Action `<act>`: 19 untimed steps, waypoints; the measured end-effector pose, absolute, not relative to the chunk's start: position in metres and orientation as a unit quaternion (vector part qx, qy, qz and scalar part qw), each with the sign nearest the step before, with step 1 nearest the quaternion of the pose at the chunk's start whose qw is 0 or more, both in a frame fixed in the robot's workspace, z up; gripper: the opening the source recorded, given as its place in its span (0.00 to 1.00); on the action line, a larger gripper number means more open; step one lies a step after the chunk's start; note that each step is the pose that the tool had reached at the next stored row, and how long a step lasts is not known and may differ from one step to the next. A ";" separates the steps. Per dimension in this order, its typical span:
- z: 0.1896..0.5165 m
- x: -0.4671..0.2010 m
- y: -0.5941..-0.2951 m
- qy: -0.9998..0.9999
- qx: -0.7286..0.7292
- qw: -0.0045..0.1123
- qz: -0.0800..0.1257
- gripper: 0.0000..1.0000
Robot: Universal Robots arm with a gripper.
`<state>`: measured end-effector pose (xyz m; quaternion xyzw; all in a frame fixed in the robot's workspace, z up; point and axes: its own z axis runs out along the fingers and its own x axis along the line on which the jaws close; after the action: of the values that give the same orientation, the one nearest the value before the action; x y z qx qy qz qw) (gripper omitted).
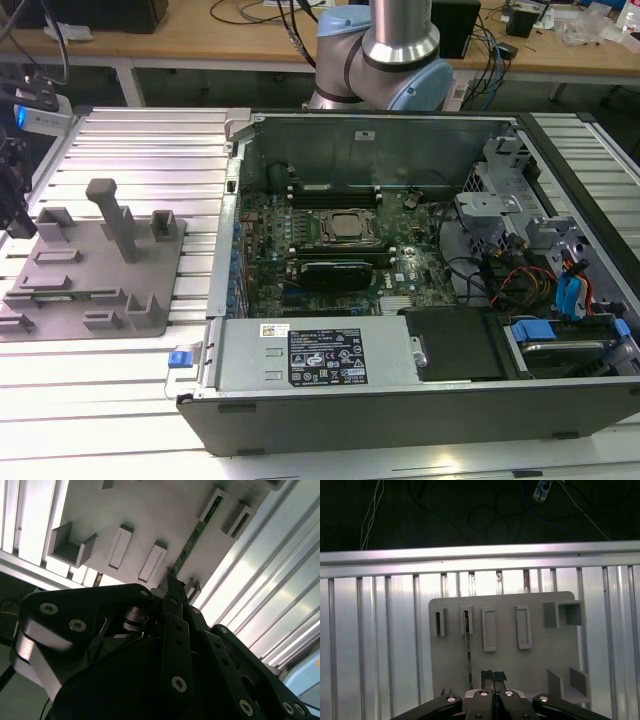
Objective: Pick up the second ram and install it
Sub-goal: 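Pick up the second ram and move it above second insertion slot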
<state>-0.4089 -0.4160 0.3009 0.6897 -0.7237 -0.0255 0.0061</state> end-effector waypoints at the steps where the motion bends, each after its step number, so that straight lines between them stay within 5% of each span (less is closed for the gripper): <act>1: 0.300 -0.409 -0.416 -0.724 0.690 0.006 -0.025 0.08; 19: 0.284 -0.409 -0.417 -0.724 0.690 0.006 -0.025 0.08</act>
<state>-0.4089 -0.4165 0.2845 0.6897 -0.7237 -0.0255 0.0061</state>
